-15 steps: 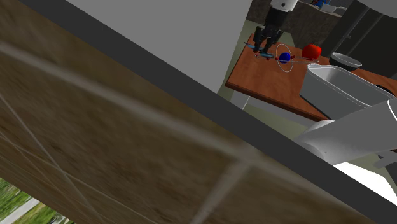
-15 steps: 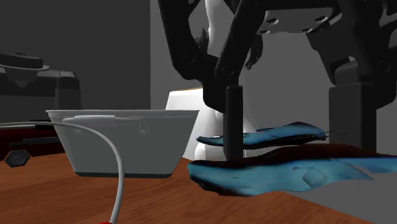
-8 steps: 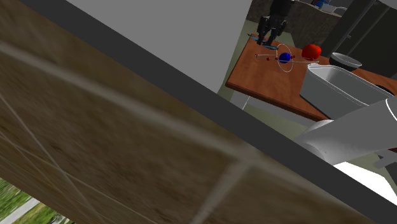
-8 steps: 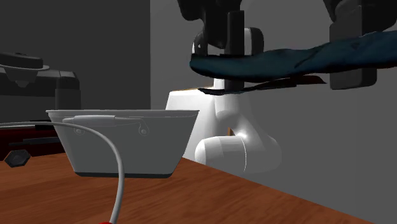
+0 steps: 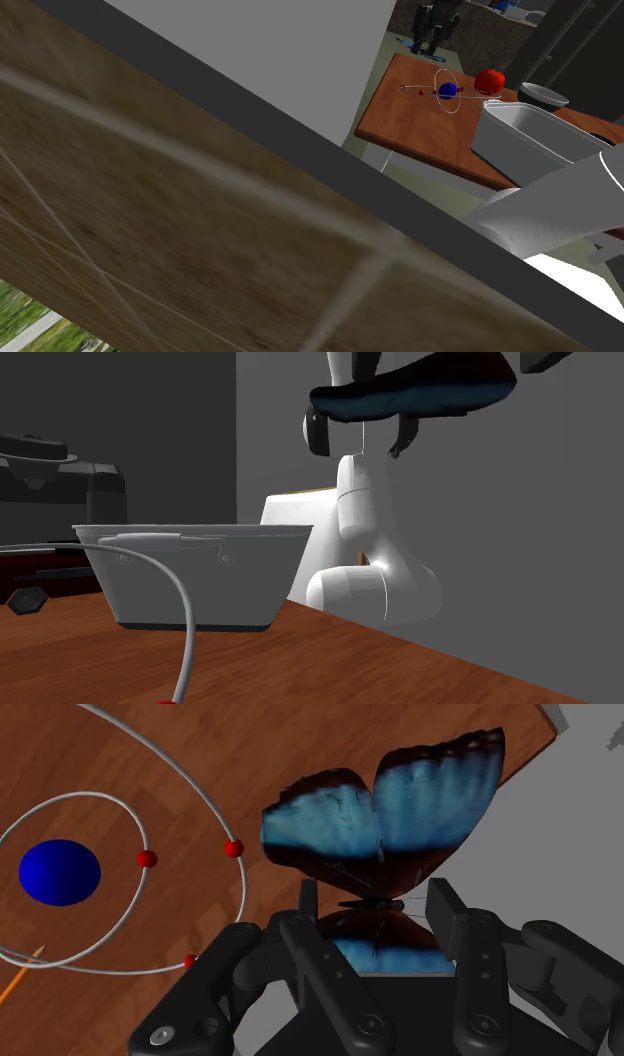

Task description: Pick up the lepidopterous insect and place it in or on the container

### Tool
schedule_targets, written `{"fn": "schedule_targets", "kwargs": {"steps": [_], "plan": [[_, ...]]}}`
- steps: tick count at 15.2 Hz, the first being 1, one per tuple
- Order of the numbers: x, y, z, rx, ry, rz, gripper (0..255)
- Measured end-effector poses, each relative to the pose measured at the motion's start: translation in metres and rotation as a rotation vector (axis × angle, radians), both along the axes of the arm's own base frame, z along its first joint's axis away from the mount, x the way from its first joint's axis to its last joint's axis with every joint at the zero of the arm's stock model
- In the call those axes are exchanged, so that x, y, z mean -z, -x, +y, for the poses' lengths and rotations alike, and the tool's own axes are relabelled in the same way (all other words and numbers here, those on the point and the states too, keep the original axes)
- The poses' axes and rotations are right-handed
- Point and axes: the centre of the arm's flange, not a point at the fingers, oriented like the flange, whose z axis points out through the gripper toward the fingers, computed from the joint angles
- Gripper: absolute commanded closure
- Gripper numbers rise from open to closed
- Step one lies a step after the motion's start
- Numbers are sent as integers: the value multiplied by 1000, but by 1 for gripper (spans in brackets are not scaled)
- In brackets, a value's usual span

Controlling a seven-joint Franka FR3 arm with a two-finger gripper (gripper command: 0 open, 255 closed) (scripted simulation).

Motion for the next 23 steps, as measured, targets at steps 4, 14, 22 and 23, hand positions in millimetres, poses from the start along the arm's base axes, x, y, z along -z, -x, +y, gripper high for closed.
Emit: {"fn": "schedule_targets", "kwargs": {"steps": [4,14,22,23], "plan": [[-10,16,-1,0,0,1,255],[-15,144,-36,1,0,0,255],[-16,244,-57,1,0,-1,255],[-16,260,-61,1,0,-1,255]]}}
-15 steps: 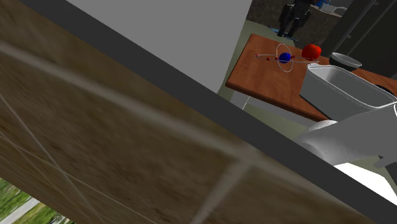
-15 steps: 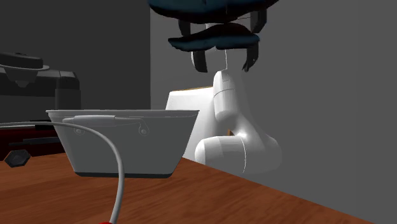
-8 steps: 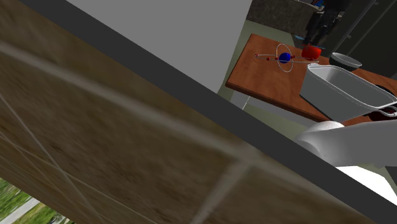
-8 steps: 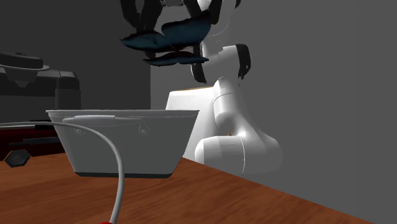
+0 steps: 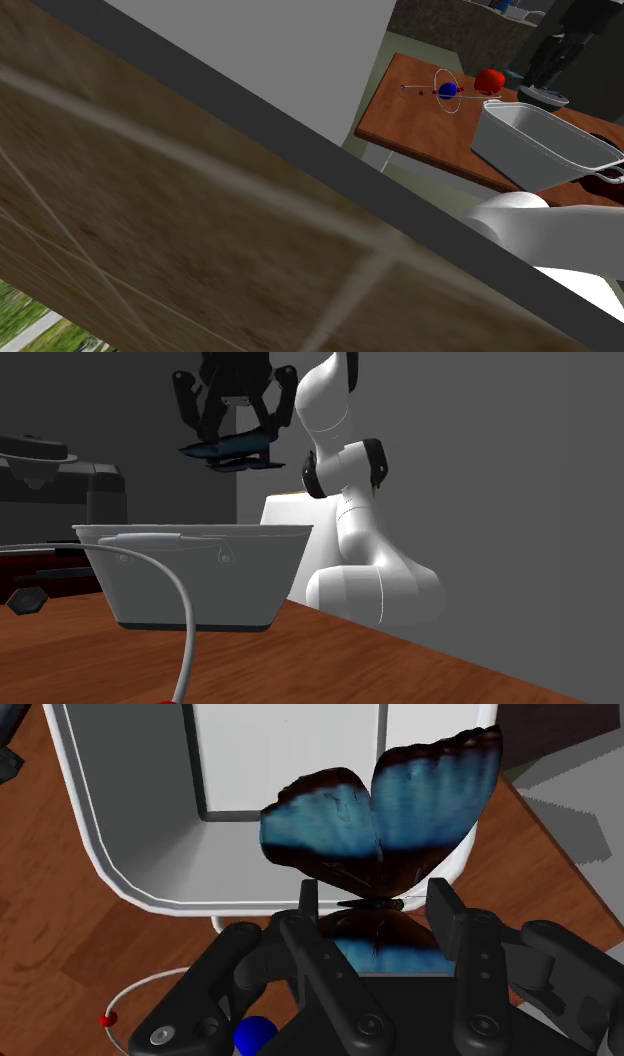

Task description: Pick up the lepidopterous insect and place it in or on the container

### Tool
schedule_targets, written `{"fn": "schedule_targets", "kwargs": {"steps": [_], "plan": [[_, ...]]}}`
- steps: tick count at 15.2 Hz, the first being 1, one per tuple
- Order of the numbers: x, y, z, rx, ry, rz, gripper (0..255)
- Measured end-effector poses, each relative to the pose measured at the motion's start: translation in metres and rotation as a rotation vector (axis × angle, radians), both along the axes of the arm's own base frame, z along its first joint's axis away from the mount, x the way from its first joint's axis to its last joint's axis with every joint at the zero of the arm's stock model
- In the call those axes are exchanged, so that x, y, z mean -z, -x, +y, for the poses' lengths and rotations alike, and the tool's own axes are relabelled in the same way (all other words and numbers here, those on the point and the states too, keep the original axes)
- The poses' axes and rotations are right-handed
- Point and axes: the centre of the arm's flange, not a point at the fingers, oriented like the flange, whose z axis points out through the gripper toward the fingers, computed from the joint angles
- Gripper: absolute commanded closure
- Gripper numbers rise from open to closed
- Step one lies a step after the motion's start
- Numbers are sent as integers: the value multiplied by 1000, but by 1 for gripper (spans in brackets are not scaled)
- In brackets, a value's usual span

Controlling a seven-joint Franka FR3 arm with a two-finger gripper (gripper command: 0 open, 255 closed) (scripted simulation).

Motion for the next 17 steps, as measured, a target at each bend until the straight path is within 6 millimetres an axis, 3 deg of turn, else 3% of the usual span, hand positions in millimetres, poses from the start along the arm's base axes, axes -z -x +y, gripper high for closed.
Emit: {"fn": "schedule_targets", "kwargs": {"steps": [7,17], "plan": [[-4,87,-19,0,0,0,255],[50,94,-21,-1,0,1,255]]}}
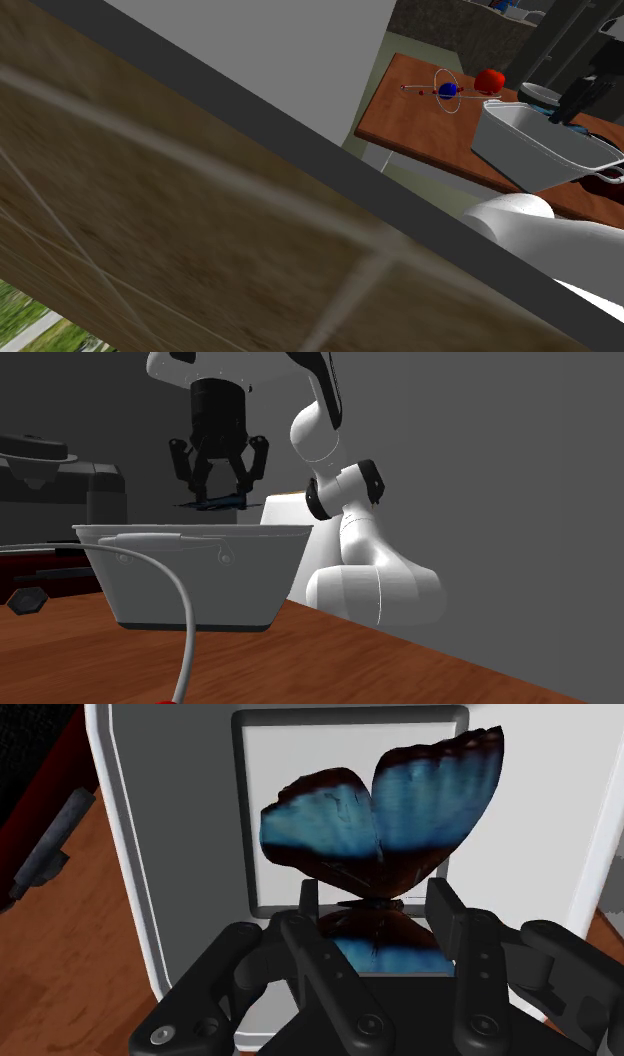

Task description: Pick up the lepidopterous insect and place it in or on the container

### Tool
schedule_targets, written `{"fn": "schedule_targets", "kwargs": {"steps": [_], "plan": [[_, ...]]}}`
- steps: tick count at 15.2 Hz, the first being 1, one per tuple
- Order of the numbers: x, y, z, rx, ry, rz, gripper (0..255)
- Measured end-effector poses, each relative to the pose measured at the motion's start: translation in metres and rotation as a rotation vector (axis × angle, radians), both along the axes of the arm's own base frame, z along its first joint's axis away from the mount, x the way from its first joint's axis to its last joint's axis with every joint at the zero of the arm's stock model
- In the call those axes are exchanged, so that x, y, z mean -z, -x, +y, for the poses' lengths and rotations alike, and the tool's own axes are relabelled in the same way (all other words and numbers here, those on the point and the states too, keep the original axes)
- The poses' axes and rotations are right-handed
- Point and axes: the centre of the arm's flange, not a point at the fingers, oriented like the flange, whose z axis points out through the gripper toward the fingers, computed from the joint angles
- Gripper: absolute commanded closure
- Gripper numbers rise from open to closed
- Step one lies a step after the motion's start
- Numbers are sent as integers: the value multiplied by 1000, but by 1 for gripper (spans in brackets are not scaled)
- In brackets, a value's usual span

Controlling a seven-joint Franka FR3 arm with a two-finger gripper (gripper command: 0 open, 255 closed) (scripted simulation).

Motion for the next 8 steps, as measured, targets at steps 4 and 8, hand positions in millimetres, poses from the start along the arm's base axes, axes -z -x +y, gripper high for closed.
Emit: {"fn": "schedule_targets", "kwargs": {"steps": [4,8], "plan": [[20,0,0,0,0,0,255],[24,0,0,0,0,0,255]]}}
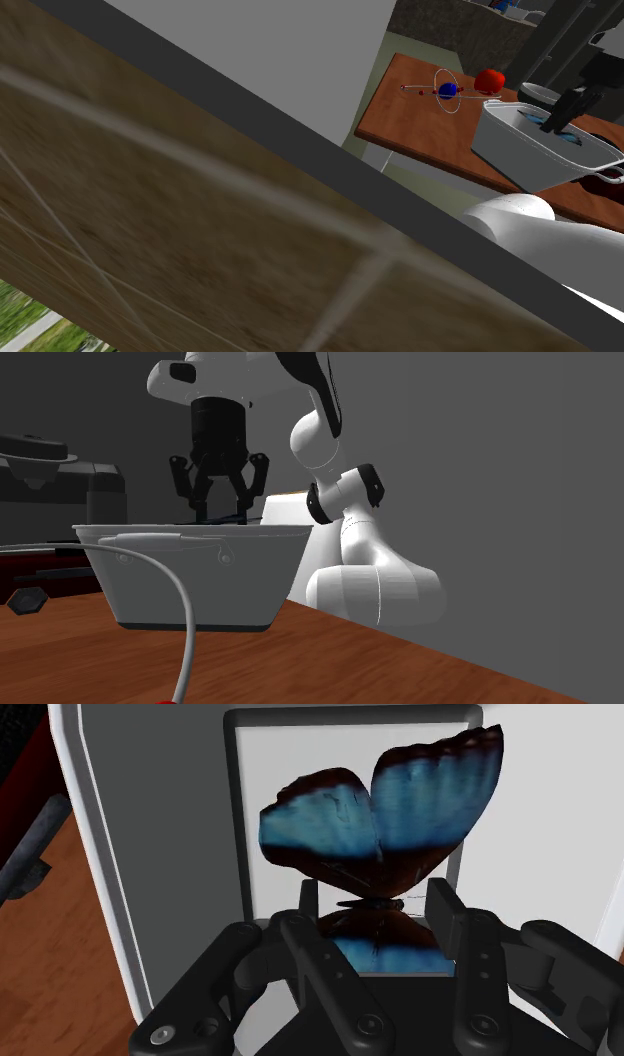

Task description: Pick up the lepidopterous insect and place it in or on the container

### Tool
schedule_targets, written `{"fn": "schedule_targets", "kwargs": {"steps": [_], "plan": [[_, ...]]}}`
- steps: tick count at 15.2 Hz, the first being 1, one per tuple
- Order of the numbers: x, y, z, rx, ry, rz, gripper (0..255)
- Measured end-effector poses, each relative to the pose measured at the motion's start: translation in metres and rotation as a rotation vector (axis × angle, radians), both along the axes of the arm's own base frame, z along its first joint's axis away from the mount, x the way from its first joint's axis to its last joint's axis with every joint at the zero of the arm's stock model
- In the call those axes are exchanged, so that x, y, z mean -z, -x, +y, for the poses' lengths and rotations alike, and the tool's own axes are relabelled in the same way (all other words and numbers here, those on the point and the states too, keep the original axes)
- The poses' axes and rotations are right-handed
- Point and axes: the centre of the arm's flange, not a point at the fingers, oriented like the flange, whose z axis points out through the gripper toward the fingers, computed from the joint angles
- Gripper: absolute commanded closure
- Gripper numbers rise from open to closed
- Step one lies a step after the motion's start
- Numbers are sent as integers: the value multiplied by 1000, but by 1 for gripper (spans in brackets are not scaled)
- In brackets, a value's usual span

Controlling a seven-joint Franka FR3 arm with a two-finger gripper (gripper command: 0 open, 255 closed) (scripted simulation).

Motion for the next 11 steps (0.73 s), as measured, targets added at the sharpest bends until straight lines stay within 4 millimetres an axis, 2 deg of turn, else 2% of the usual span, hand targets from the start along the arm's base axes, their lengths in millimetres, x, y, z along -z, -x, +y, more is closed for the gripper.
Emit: {"fn": "schedule_targets", "kwargs": {"steps": [3,4,10,11], "plan": [[0,0,0,0,0,0,255],[0,0,0,0,0,0,0],[0,0,0,0,0,0,0],[-6,0,0,0,0,0,0]]}}
